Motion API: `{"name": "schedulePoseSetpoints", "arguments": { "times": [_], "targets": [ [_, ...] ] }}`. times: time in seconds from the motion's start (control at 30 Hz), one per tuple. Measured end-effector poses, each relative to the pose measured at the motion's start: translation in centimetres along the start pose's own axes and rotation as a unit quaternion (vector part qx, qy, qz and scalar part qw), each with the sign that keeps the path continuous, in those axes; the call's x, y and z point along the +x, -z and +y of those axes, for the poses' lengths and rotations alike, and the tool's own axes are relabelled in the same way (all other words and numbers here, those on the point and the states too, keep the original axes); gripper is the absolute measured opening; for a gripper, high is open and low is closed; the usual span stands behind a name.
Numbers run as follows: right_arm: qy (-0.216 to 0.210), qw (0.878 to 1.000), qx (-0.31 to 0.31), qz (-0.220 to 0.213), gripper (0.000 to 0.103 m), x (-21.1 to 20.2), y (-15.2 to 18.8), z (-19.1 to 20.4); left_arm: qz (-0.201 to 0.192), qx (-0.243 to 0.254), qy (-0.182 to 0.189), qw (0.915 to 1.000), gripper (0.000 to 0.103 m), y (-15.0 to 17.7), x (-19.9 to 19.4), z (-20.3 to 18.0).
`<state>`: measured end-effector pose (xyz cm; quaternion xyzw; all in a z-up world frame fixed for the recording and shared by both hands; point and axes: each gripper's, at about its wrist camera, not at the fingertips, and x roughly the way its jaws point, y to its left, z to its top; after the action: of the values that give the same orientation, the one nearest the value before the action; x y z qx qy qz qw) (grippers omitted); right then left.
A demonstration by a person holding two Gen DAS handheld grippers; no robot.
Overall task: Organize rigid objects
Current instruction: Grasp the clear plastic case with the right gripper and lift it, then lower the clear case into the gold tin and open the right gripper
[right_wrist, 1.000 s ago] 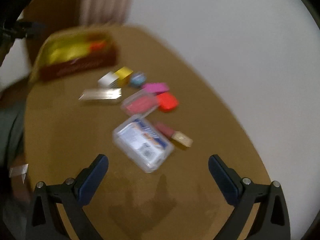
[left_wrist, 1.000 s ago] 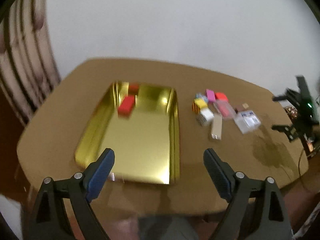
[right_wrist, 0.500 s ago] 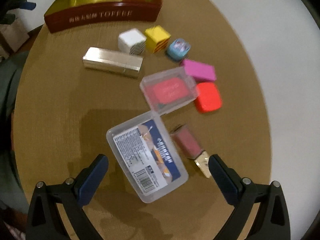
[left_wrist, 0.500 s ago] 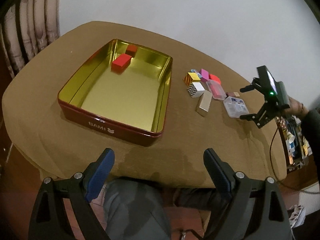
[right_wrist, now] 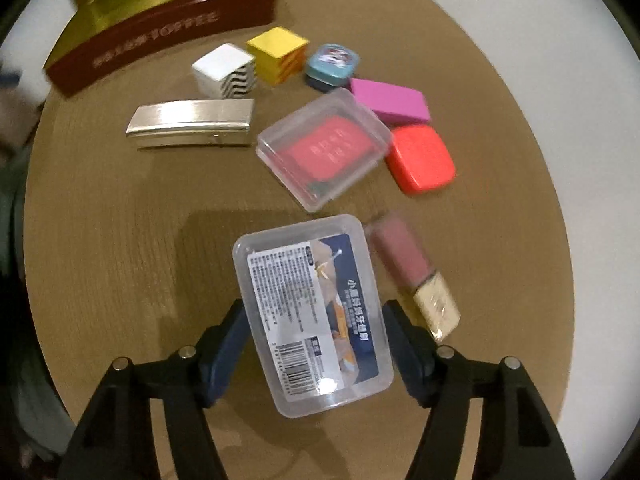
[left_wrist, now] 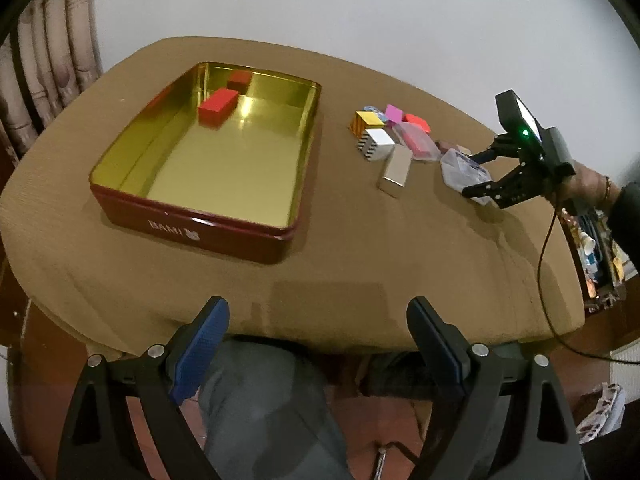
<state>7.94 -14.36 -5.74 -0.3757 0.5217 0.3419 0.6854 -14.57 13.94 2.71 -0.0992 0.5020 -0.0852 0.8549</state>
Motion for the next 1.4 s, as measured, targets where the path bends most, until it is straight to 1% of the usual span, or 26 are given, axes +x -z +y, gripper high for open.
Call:
{"name": "schedulePoseSetpoints", "arguments": {
  "times": [0.13, 0.2, 0.23, 0.27, 0.33, 0.4, 0.47, 0.53, 0.6, 0.63, 0.7, 0.77, 0.8, 0.87, 0.93, 1.03, 1.1, 1.17, 1.2, 1.27, 1.33, 1.37, 1.4],
  "targets": [
    [-0.006, 0.999, 0.054, -0.007, 0.068, -1.0, 0.7, 1.1, -0.001, -0.002, 0.013, 0.9999, 0.088, 0.8, -0.6, 0.0],
    [-0.011, 0.996, 0.081, -0.019, 0.068, -2.3, 0.9, 2.0, -0.001, -0.003, 0.015, 0.9999, 0.088, 1.3, -0.8, 0.0],
    [-0.017, 0.995, 0.093, -0.032, 0.068, -3.3, 0.7, 2.2, -0.002, 0.0, 0.012, 0.9999, 0.088, 1.5, -1.0, 0.0],
    [-0.036, 0.993, 0.102, -0.054, 0.068, -4.9, 0.1, 2.9, -0.009, 0.003, 0.005, 0.9999, 0.088, 1.9, -1.3, 0.1],
    [-0.052, 0.99, 0.106, -0.081, 0.067, -7.1, -1.7, 4.2, -0.025, 0.003, -0.007, 0.9997, 0.088, 2.4, -2.1, 0.5],
    [-0.062, 0.988, 0.084, -0.114, 0.065, -9.7, -4.7, 6.3, -0.037, -0.003, -0.011, 0.9992, 0.089, 2.8, -2.8, 1.1],
    [-0.063, 0.988, 0.038, -0.135, 0.065, -11.7, -8.6, 8.8, -0.044, -0.013, -0.011, 0.9989, 0.089, 3.1, -3.3, 1.7],
    [-0.054, 0.988, -0.007, -0.147, 0.065, -14.1, -10.3, 10.0, -0.053, -0.02, -0.009, 0.9983, 0.089, 3.6, -3.7, 2.2],
    [-0.054, 0.987, -0.049, -0.146, 0.065, -14.1, -13.8, 11.9, -0.061, -0.027, -0.01, 0.9978, 0.09, 4.0, -4.1, 2.9],
    [-0.053, 0.986, -0.061, -0.144, 0.065, -13.7, -15.3, 12.2, -0.062, -0.029, -0.008, 0.9976, 0.09, 4.2, -4.2, 3.2],
    [-0.055, 0.988, -0.062, -0.132, 0.065, -12.2, -18.6, 12.7, -0.064, -0.034, -0.009, 0.9973, 0.09, 4.4, -4.5, 4.0],
    [-0.063, 0.991, -0.031, -0.116, 0.065, -10.7, -21.7, 12.5, -0.072, -0.037, -0.015, 0.9966, 0.09, 4.4, -4.7, 4.5],
    [-0.07, 0.992, 0.001, -0.109, 0.065, -10.4, -22.9, 12.3, -0.075, -0.039, -0.018, 0.9963, 0.09, 4.2, -4.5, 4.5],
    [-0.093, 0.989, 0.06, -0.101, 0.065, -9.2, -24.7, 11.8, -0.076, -0.037, -0.022, 0.9962, 0.09, 4.1, -4.4, 4.7],
    [-0.088, 0.986, 0.116, -0.08, 0.065, -7.9, -26.0, 11.2, -0.076, -0.036, -0.019, 0.9963, 0.091, 4.1, -4.3, 5.1],
    [-0.093, 0.972, 0.212, -0.043, 0.065, -5.8, -26.9, 10.0, -0.076, -0.038, -0.01, 0.9963, 0.09, 4.2, -4.4, 5.8],
    [-0.08, 0.964, 0.252, -0.029, 0.065, -4.8, -27.0, 9.6, -0.073, -0.041, 0.0, 0.9965, 0.09, 4.2, -4.6, 6.0],
    [-0.058, 0.955, 0.291, -0.018, 0.065, -4.5, -27.1, 9.1, -0.072, -0.044, 0.007, 0.9964, 0.09, 4.2, -4.8, 6.2],
    [-0.05, 0.948, 0.313, -0.014, 0.065, -4.3, -27.0, 8.6, -0.071, -0.043, 0.01, 0.9965, 0.091, 4.1, -4.9, 6.3],
    [-0.049, 0.936, 0.349, -0.01, 0.065, -3.7, -26.8, 8.0, -0.074, -0.044, 0.011, 0.9963, 0.091, 4.1, -5.3, 6.6],
    [-0.028, 0.924, 0.382, -0.008, 0.065, -3.4, -27.0, 7.8, -0.076, -0.051, 0.014, 0.9957, 0.091, 4.1, -5.5, 7.2],
    [-0.025, 0.919, 0.393, -0.007, 0.065, -3.1, -27.1, 7.9, -0.075, -0.057, 0.018, 0.9954, 0.091, 4.1, -5.5, 7.5],
    [-0.028, 0.911, 0.411, -0.004, 0.065, -2.4, -27.2, 7.9, -0.073, -0.064, 0.022, 0.995, 0.091, 4.1, -5.5, 7.8]
  ]
}}
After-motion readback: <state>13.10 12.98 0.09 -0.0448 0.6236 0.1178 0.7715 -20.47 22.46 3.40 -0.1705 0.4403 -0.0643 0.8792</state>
